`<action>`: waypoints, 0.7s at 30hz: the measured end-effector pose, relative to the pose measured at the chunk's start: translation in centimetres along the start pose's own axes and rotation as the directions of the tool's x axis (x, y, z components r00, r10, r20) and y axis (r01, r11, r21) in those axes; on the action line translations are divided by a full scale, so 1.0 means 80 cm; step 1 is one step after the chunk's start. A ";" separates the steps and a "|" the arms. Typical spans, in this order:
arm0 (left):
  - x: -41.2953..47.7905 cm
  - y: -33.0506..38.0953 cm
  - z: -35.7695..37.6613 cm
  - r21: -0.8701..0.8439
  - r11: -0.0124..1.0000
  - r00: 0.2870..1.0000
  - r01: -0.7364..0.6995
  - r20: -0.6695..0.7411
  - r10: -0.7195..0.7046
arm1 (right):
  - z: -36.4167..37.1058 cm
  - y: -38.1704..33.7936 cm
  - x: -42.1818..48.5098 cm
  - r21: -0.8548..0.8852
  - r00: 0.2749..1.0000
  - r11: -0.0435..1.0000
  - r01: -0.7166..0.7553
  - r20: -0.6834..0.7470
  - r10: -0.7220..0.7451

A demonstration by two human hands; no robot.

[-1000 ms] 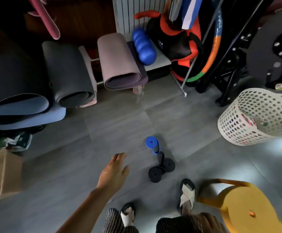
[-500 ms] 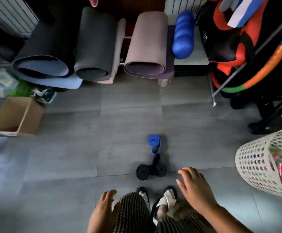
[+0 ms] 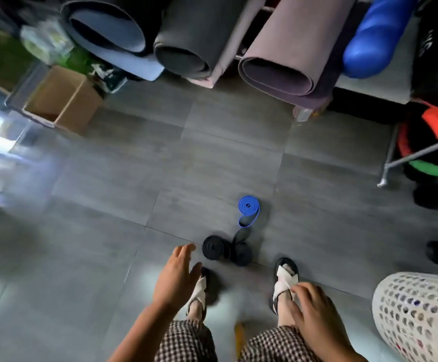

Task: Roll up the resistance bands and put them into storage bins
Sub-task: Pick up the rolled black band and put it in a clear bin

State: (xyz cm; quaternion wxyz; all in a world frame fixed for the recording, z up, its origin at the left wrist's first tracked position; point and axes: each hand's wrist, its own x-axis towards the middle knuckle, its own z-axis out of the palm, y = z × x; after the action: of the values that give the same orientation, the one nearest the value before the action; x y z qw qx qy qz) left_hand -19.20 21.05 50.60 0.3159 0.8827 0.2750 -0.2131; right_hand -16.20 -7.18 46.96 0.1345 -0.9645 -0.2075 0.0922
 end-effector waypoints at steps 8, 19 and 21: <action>0.048 -0.010 0.145 -0.160 0.969 0.981 0.190 0.061 -0.183 | 0.090 0.078 0.090 -0.043 0.992 0.991 0.123 0.040 -0.121; 0.210 -0.179 0.358 0.124 0.979 0.976 0.164 0.124 -0.180 | 0.412 0.108 0.171 0.000 0.942 0.946 0.325 0.088 -0.324; 0.249 -0.210 0.392 0.264 0.964 0.990 0.021 0.131 -0.058 | 0.476 0.114 0.187 -0.002 0.928 0.933 0.359 0.109 -0.357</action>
State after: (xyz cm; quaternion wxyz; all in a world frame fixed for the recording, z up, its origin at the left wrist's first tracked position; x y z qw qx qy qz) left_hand -20.86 17.76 9.97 0.2103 0.8942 0.2394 -0.3144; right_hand -8.27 -0.45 6.38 0.1272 -0.9056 -0.3877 0.1155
